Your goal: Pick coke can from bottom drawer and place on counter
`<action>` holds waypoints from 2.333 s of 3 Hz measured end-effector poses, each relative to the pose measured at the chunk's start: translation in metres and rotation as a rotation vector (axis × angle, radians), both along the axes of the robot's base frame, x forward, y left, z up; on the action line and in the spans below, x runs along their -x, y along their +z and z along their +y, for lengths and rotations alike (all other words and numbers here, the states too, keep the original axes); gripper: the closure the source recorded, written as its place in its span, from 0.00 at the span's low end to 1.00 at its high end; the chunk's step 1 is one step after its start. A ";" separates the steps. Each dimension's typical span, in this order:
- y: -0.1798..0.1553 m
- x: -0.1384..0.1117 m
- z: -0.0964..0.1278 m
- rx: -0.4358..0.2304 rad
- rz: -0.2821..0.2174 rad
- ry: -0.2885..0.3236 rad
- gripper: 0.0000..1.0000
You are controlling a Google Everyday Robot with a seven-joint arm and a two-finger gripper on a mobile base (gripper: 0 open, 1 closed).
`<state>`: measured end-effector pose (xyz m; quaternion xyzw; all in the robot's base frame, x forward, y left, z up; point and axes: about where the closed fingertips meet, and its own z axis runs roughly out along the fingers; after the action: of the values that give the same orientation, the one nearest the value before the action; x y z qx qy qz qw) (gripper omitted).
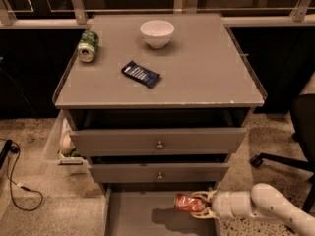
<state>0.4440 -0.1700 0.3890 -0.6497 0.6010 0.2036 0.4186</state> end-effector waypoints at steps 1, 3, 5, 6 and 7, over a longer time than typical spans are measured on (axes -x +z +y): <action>0.059 0.007 -0.018 0.038 -0.076 -0.025 1.00; 0.128 -0.006 -0.042 0.078 -0.140 -0.060 1.00; 0.207 0.001 -0.036 0.168 -0.197 0.023 1.00; 0.267 -0.008 -0.041 0.220 -0.182 0.077 1.00; 0.269 -0.008 -0.041 0.224 -0.181 0.075 1.00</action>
Offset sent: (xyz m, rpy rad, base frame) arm 0.0215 -0.0743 0.2045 -0.1091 -0.2059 -0.1189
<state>0.4516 -0.2112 0.6577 -0.7302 0.5550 0.0913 0.3878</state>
